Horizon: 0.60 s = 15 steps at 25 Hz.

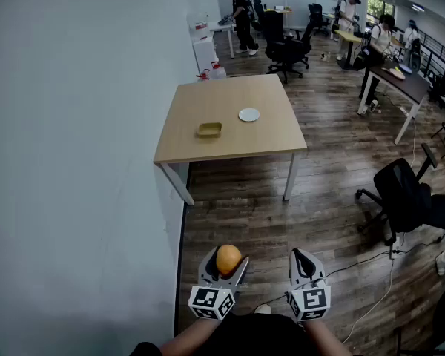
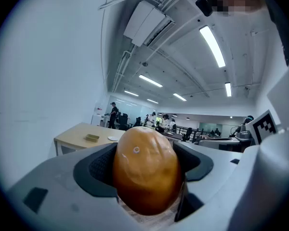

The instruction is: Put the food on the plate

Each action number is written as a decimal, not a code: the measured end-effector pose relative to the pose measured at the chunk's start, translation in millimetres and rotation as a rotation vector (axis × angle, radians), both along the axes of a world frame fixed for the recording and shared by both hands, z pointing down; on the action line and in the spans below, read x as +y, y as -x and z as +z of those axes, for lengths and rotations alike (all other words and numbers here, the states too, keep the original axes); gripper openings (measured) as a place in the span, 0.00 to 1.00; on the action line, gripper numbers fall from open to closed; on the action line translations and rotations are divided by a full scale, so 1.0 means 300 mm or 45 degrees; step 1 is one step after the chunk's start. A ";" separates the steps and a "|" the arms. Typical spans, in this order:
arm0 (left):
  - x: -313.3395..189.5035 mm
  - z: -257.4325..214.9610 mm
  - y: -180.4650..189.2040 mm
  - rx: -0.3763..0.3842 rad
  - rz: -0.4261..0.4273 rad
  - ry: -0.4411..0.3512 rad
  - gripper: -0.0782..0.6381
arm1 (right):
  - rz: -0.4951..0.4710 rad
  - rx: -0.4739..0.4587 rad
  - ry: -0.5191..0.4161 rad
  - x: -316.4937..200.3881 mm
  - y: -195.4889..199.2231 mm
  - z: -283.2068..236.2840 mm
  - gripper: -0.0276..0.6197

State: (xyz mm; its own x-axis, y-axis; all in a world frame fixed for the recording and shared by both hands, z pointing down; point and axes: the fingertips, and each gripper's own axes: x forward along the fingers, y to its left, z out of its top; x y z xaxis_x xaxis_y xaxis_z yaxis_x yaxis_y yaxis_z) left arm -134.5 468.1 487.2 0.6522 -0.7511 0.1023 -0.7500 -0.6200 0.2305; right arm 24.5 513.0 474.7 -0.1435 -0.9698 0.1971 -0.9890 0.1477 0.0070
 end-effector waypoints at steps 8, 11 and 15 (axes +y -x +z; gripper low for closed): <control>-0.026 0.006 -0.007 -0.025 -0.030 -0.011 0.57 | -0.012 0.004 -0.038 -0.020 -0.026 0.015 0.14; -0.011 0.020 0.011 -0.044 -0.044 -0.007 0.57 | -0.023 -0.016 -0.033 -0.014 -0.025 0.028 0.14; -0.019 0.025 0.013 -0.037 -0.073 -0.005 0.57 | -0.042 -0.044 -0.016 -0.027 -0.037 0.037 0.14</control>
